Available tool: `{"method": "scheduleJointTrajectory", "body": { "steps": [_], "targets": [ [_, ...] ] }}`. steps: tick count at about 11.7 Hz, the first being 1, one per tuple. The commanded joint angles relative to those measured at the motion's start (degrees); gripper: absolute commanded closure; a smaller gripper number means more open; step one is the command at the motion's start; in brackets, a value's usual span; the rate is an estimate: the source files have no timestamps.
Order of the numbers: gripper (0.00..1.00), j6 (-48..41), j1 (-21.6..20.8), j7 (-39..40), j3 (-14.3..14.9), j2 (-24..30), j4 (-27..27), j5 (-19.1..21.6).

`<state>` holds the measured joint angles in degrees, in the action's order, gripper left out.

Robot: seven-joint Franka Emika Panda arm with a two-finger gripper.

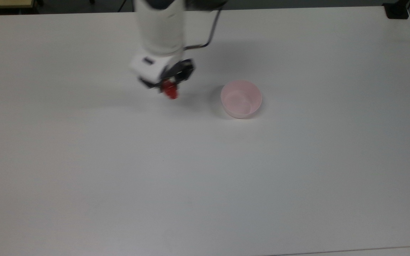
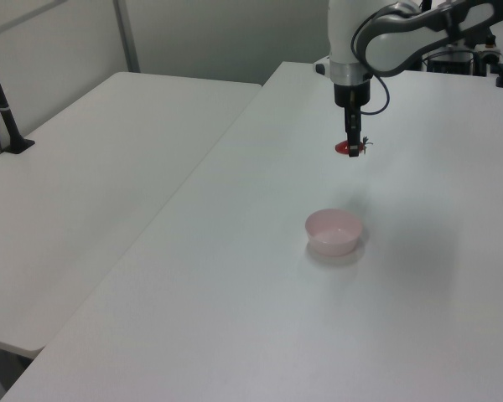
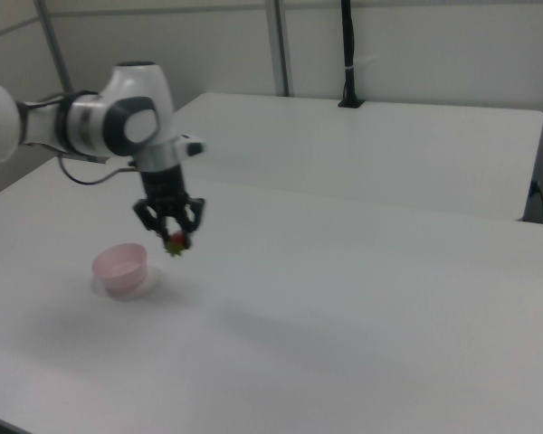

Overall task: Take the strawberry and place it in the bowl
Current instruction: 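Carry the held strawberry over the pink bowl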

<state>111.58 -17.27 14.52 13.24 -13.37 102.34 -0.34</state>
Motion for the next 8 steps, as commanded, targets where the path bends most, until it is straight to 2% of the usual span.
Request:
{"method": "scheduleJointTrajectory", "body": {
  "steps": [1,3,6,7,8],
  "targets": [
    [0.67,-0.1,-12.1,-9.7,1.9,1.0,2.1,1.2],
    [0.66,1.5,-15.8,-14.4,1.3,-0.1,2.1,1.2],
    [0.63,7.3,-15.9,-19.0,0.3,-3.7,2.0,1.2],
    [0.42,8.3,-15.9,-19.8,0.3,-4.2,2.0,1.2],
    [0.07,8.6,-15.9,-20.7,0.3,-4.5,2.0,1.3]
  ]
}}
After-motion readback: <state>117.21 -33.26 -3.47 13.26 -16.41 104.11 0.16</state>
